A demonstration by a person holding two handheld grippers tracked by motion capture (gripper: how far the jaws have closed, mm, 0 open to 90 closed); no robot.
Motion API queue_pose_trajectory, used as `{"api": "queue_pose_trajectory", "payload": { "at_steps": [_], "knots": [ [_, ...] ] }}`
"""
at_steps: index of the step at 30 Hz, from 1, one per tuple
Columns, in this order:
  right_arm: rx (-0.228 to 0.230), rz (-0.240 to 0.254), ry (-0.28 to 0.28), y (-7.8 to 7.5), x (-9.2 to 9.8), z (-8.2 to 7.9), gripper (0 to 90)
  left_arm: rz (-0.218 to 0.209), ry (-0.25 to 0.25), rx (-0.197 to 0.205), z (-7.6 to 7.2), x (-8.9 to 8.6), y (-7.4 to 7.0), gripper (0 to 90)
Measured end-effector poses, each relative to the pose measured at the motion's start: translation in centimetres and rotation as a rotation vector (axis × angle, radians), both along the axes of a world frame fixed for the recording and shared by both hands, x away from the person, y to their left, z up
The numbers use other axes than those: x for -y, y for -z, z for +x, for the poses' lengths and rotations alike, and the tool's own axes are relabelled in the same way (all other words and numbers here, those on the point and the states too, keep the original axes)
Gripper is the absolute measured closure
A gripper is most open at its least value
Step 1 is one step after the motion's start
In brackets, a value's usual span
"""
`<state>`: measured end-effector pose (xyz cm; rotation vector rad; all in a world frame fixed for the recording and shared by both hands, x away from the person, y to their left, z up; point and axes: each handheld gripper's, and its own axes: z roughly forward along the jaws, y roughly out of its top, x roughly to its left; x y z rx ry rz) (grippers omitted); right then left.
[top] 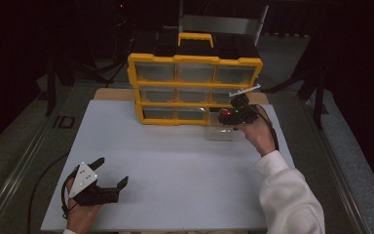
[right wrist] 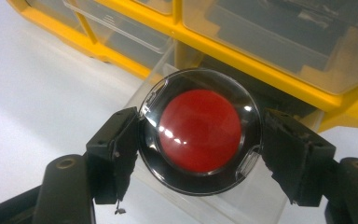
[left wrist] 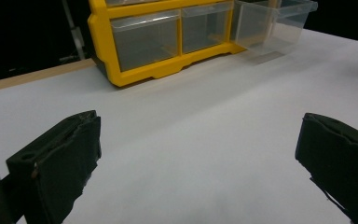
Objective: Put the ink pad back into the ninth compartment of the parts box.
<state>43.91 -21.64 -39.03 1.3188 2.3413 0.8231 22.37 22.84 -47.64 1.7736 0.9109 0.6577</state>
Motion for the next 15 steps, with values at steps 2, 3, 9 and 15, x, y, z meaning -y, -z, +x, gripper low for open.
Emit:
{"api": "queue_pose_trajectory", "payload": {
  "at_steps": [2,3,9,15],
  "knots": [
    [-0.002,-0.002,0.005,0.08,0.07,0.04,29.5,0.000,0.000,0.001,-0.01,0.01,-0.01,0.4],
    [-0.003,-0.003,0.008,0.13,0.10,0.06,29.5,0.000,-0.001,0.001,-0.01,0.01,-0.01,0.4],
    [-0.018,-0.002,0.014,0.42,0.34,0.24,29.5,0.000,-0.001,0.001,-0.02,0.01,-0.02,0.4],
    [-0.026,-0.013,0.029,0.75,0.55,0.38,29.5,0.002,0.000,0.001,-0.02,0.02,-0.03,0.4]
  ]
}}
